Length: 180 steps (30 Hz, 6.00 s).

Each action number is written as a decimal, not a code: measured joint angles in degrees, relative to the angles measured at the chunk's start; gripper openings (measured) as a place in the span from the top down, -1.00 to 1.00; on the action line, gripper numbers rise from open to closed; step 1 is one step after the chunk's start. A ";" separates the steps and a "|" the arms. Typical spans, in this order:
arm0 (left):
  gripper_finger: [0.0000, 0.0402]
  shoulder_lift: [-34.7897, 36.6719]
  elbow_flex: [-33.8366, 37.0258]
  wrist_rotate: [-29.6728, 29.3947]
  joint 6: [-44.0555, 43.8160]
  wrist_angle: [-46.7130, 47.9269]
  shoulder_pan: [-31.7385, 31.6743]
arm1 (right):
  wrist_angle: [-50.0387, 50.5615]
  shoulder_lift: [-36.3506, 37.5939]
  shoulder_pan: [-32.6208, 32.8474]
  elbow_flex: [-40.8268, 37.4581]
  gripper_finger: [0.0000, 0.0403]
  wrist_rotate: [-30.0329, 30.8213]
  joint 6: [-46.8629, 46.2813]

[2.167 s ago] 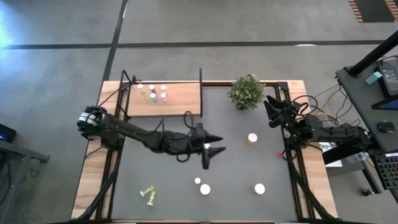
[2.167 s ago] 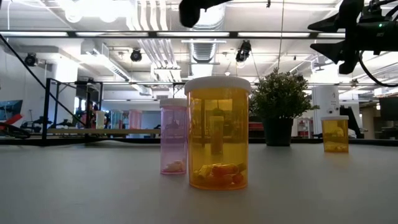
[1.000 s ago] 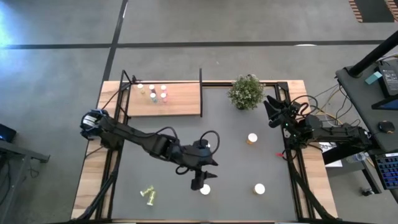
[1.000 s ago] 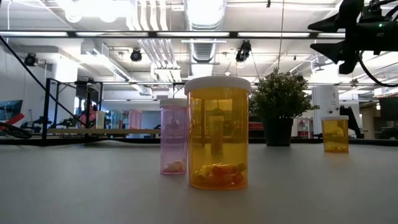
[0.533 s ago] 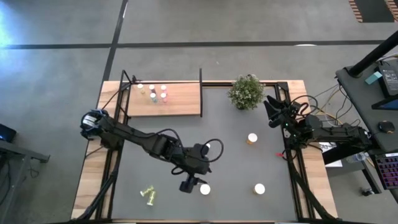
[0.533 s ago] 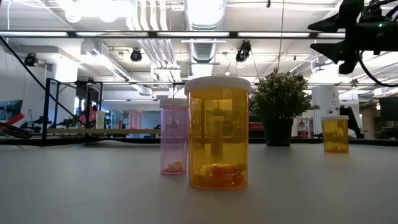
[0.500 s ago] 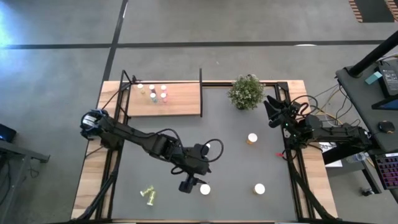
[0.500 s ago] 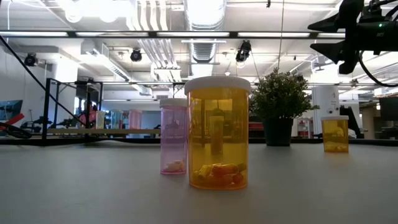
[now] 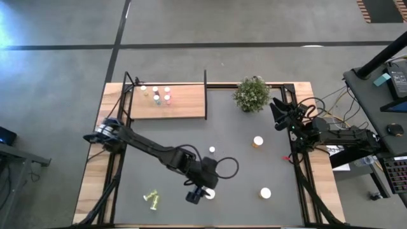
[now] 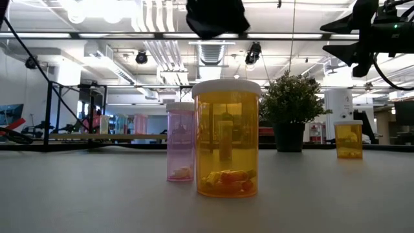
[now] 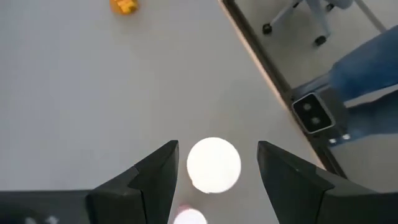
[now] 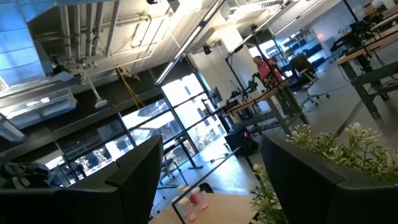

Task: Pick and place medicine bottles onto shelf by color
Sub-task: Put the bottom left orange pill bottle on the shelf

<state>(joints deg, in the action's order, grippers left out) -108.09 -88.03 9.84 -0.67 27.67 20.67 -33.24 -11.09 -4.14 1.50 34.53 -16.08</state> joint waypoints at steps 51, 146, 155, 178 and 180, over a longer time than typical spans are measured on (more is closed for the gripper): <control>-0.41 -5.14 6.67 -10.90 -7.95 -7.97 4.83 | -0.01 0.00 0.00 0.00 -0.29 0.00 0.02; -0.05 3.11 8.59 -11.88 -51.58 19.06 10.58 | -0.01 0.01 0.00 0.00 -0.29 0.01 0.02; -0.05 5.26 8.26 -3.16 -50.42 39.56 8.90 | 0.01 0.02 0.00 0.00 -0.29 0.01 0.00; -0.05 4.48 17.85 18.23 -40.50 50.86 -5.75 | 0.00 0.02 0.00 0.00 -0.29 0.01 0.01; -0.05 4.11 18.25 18.38 -40.52 50.74 -6.39 | 0.01 0.01 -0.01 0.00 -0.29 -0.01 0.02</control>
<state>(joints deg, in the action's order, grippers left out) -103.98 -69.78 28.23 -41.19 78.41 14.27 -33.23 -11.08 -4.15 1.50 34.52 -16.06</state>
